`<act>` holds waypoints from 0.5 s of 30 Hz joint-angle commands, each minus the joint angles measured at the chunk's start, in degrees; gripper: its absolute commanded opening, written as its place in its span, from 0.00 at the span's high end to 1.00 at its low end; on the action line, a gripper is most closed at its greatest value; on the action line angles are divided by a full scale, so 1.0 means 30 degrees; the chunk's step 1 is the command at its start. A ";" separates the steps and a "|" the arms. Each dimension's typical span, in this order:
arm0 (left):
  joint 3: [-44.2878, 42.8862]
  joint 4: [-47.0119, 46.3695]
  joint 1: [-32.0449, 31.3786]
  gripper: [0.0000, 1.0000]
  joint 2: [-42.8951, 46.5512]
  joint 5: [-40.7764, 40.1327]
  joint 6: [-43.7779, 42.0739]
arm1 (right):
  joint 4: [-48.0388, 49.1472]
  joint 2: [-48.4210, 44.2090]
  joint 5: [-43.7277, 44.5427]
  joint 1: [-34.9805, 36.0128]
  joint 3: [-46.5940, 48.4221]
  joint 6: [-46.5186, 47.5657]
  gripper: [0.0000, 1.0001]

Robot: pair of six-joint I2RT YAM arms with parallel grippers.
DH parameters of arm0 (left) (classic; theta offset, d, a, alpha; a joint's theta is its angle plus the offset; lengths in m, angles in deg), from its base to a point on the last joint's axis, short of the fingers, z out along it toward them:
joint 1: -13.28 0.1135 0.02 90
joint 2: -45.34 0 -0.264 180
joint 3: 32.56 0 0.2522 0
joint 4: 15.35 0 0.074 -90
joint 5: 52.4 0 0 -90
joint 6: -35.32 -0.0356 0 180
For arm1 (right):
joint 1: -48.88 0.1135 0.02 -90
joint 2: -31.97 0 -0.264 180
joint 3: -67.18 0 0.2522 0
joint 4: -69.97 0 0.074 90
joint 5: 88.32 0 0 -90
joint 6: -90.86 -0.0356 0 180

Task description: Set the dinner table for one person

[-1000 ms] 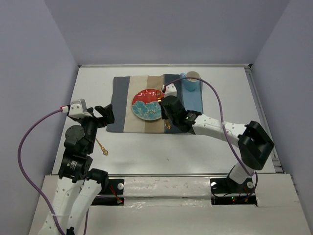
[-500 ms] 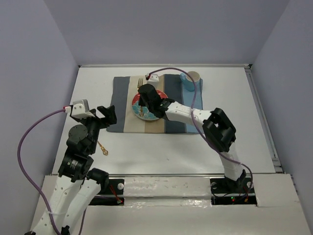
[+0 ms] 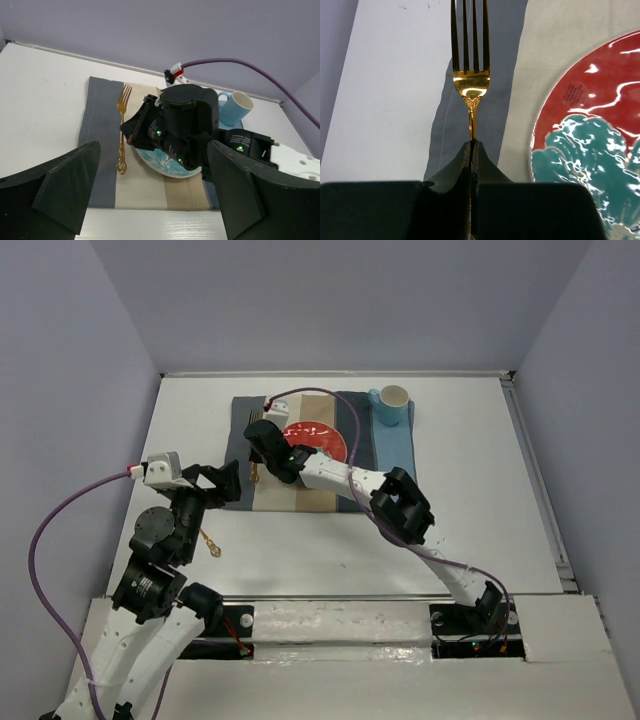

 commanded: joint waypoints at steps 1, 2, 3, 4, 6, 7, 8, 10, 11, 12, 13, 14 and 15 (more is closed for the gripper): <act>-0.0585 -0.0628 -0.0328 0.01 0.0324 -0.0598 -0.0181 | -0.0802 0.1462 0.0237 0.0085 0.2736 -0.1039 1.00; -0.0556 -0.0599 -0.0387 0.01 0.0382 -0.0628 -0.0181 | -0.1035 0.1788 0.0063 0.0085 0.3175 -0.1097 1.00; -0.0556 -0.0628 -0.0503 0.01 0.0382 -0.0657 -0.0181 | -0.1356 0.2052 -0.0055 0.0085 0.3962 -0.1214 1.00; -0.0556 -0.0599 -0.0534 0.01 0.0440 -0.0686 -0.0181 | -0.1446 0.2519 -0.0114 0.0085 0.4260 -0.1302 1.00; -0.0556 -0.0599 -0.0592 0.01 0.0499 -0.0687 -0.0181 | -0.1709 0.2873 -0.0232 0.0085 0.4701 -0.1420 1.00; -0.0556 -0.0599 -0.0621 0.01 0.0500 -0.0716 -0.0181 | -0.1711 0.3020 -0.0261 0.0085 0.4935 -0.1478 1.00; -0.0556 -0.0599 -0.0680 0.01 0.0558 -0.0716 -0.0210 | -0.1740 0.3224 -0.0232 0.0085 0.4995 -0.1508 1.00; -0.0556 -0.0570 -0.0709 0.01 0.0587 -0.0745 -0.0182 | -0.1798 0.3343 -0.0144 0.0085 0.4996 -0.1654 1.00; -0.0527 -0.0598 -0.0710 0.01 0.0616 -0.0745 -0.0210 | -0.1828 0.3402 -0.0115 0.0085 0.5025 -0.1713 1.00; -0.0526 -0.0599 -0.0710 0.01 0.0617 -0.0745 -0.0211 | -0.1857 0.3518 -0.0173 0.0085 0.4996 -0.1829 1.00; -0.0526 -0.0599 -0.0710 0.01 0.0646 -0.0716 -0.0211 | -0.1886 0.3577 -0.0202 0.0085 0.4996 -0.1917 1.00; -0.0526 -0.0599 -0.0739 0.01 0.0675 -0.0716 -0.0211 | -0.1945 0.3636 -0.0290 0.0085 0.4967 -0.2034 1.00; -0.0526 -0.0599 -0.0739 0.01 0.0675 -0.0716 -0.0211 | -0.1945 0.3695 -0.0348 0.0085 0.4967 -0.2093 1.00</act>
